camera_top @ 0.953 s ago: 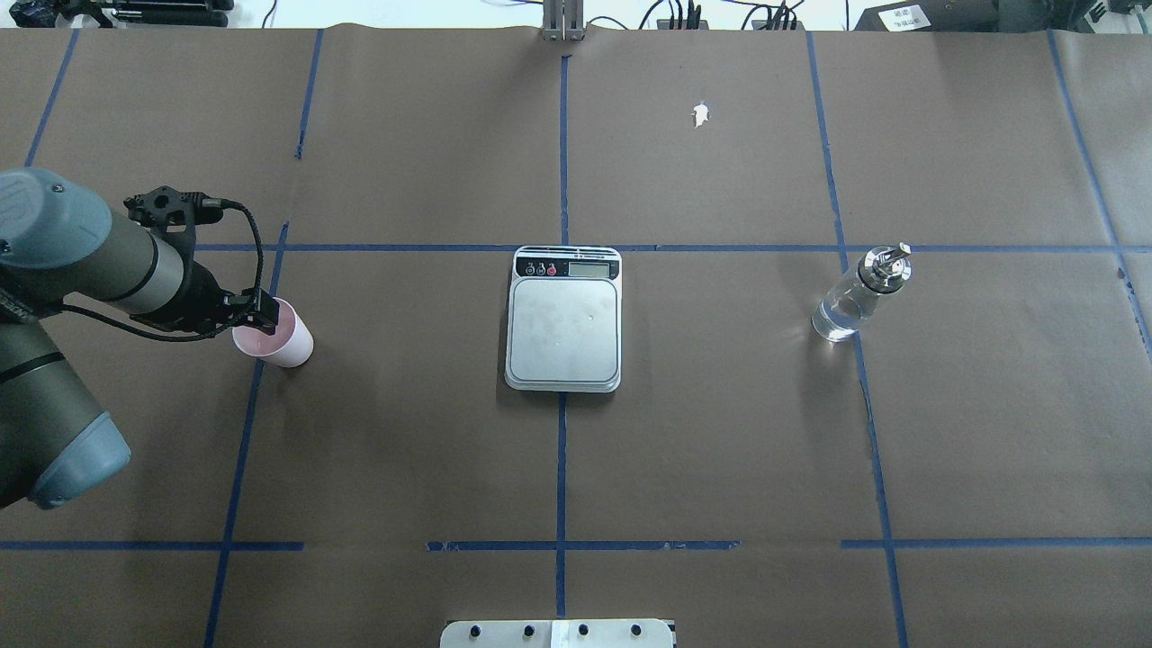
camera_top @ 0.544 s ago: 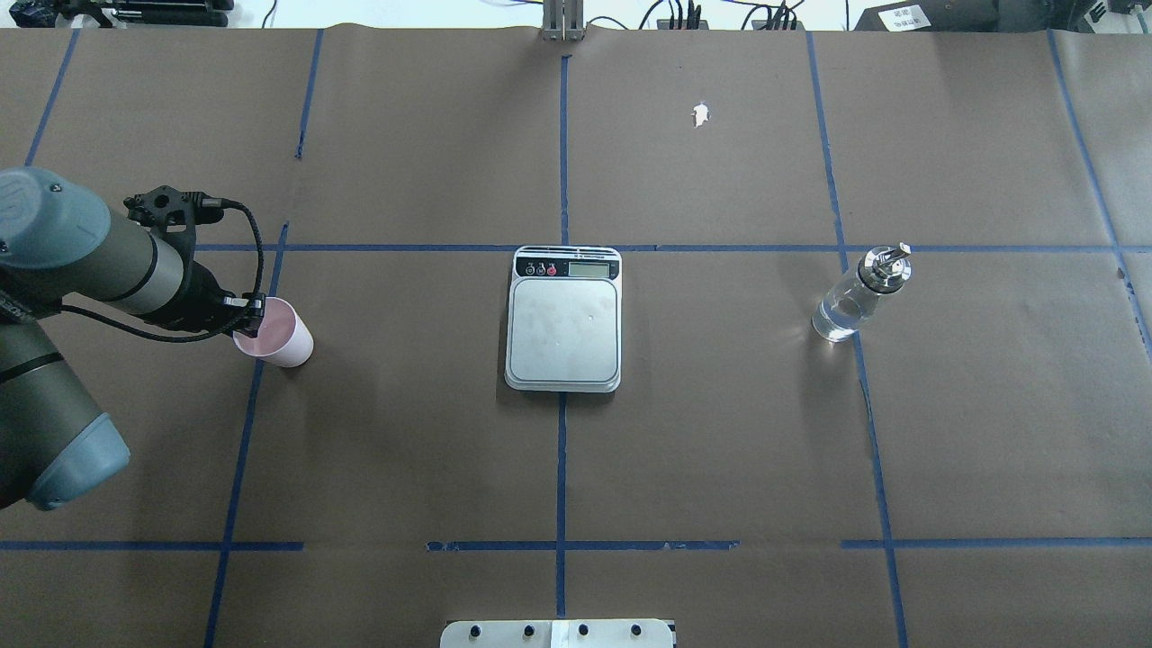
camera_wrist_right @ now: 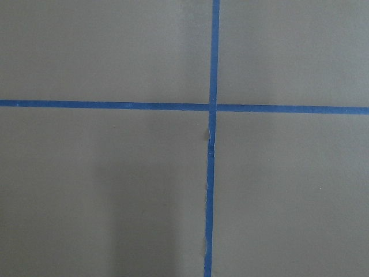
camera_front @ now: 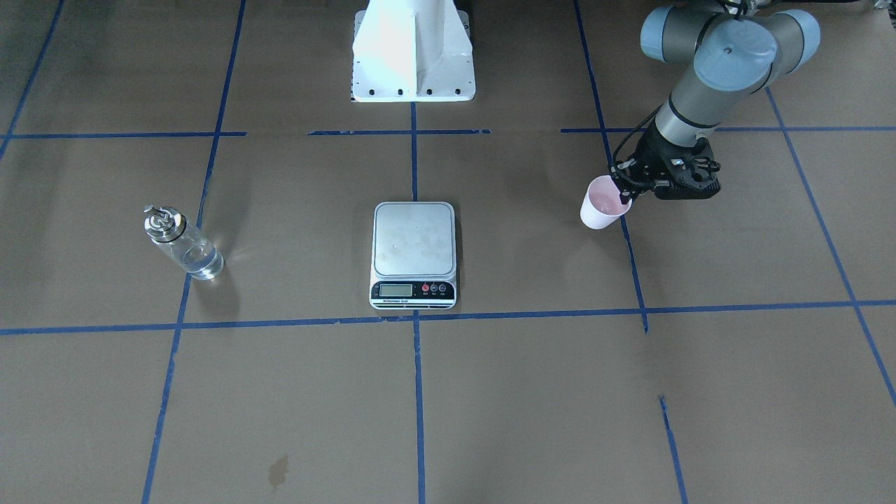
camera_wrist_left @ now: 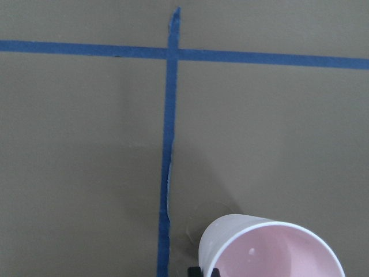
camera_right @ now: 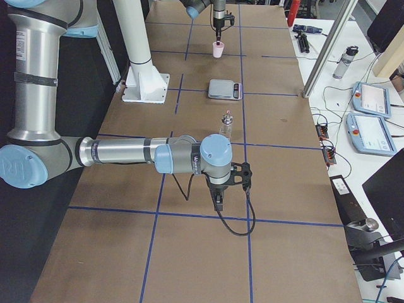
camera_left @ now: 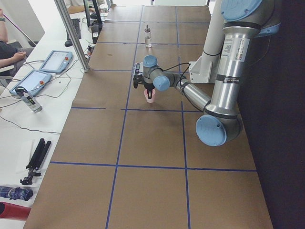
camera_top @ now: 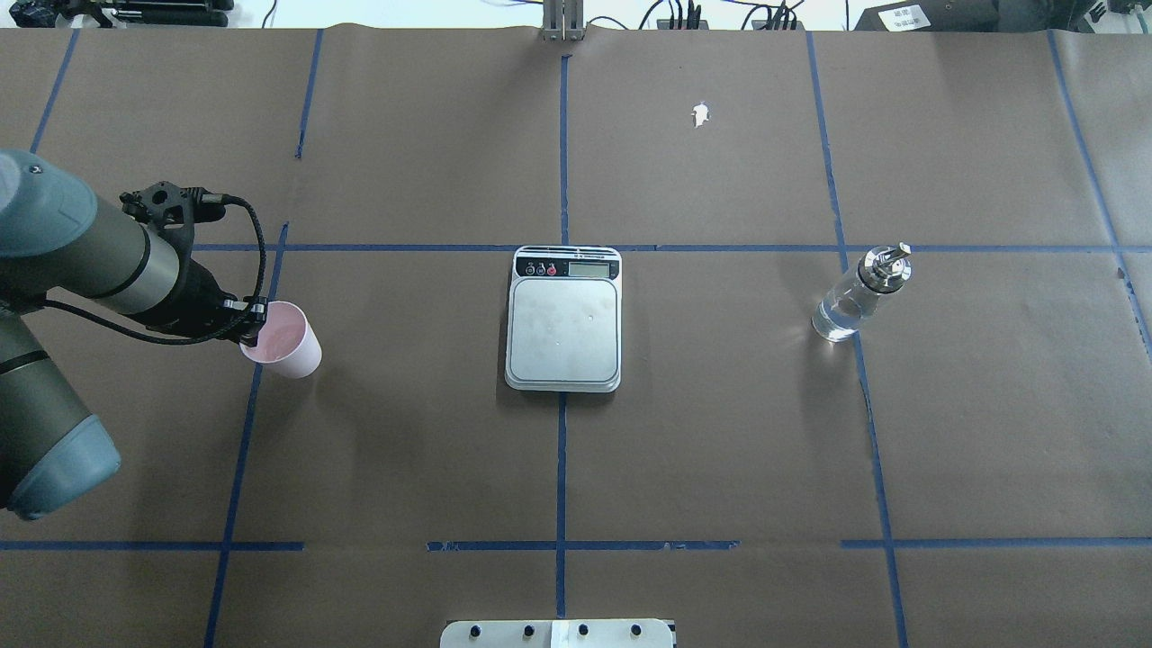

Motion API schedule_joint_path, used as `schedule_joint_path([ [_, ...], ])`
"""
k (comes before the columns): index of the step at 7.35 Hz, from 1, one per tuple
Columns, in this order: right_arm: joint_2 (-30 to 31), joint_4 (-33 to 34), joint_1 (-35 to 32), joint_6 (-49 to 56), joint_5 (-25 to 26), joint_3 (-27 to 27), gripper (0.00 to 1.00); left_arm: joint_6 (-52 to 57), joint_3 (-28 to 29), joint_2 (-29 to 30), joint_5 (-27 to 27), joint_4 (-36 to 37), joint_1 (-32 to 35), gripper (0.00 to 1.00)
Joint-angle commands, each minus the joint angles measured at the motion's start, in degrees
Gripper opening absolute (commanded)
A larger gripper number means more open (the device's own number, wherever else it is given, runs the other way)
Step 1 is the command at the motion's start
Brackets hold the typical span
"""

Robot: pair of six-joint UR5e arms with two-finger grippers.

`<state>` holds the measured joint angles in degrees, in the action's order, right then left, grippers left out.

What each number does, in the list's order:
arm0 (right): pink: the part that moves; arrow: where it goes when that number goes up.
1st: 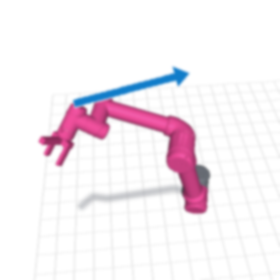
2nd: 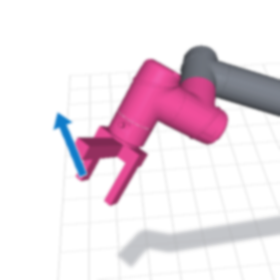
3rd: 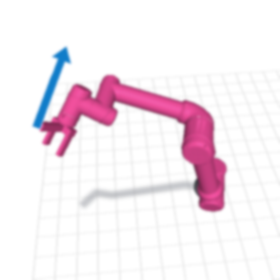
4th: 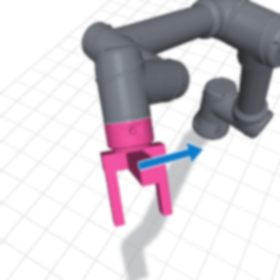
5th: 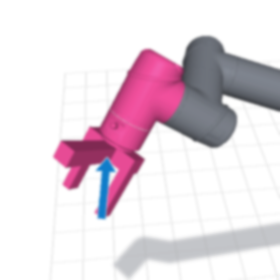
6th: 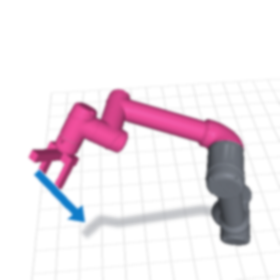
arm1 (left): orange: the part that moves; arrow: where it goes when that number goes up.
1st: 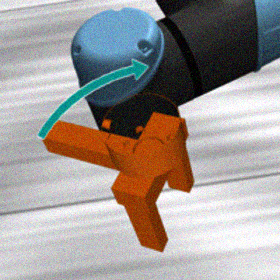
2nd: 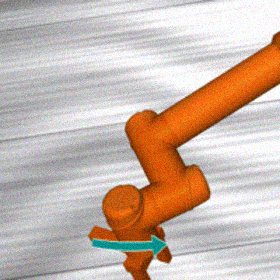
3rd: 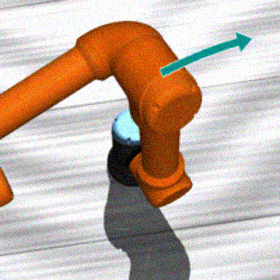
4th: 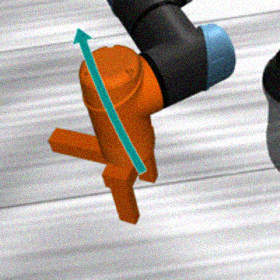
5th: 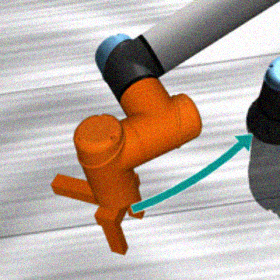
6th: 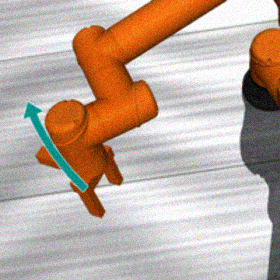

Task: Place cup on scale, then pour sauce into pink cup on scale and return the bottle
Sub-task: 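Carry the pink cup with the left gripper onto the scale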

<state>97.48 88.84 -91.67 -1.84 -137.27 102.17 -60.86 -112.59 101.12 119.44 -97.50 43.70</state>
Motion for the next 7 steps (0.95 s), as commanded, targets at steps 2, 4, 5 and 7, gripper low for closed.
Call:
schedule_joint_path([
  [2, 0.4, -0.1, 0.0, 0.0, -1.0, 0.3, 1.00, -2.5, -3.2, 17.0, 0.1, 20.0, 0.0, 0.00],
  [4, 0.8, -0.1, 0.0, 0.1, -2.5, 0.5, 1.00, -14.2, 5.4, 28.0, 0.0, 19.7, -1.3, 0.00],
  [5, 0.8, -0.1, 0.0, 0.1, -2.5, 0.5, 1.00, -17.8, 7.5, 30.5, -1.5, 19.4, -4.3, 0.00],
  [7, 0.8, -0.1, 0.0, 0.1, -2.5, 0.5, 1.00, -24.1, 14.2, 34.0, -3.9, 13.6, -7.7, 0.00],
])
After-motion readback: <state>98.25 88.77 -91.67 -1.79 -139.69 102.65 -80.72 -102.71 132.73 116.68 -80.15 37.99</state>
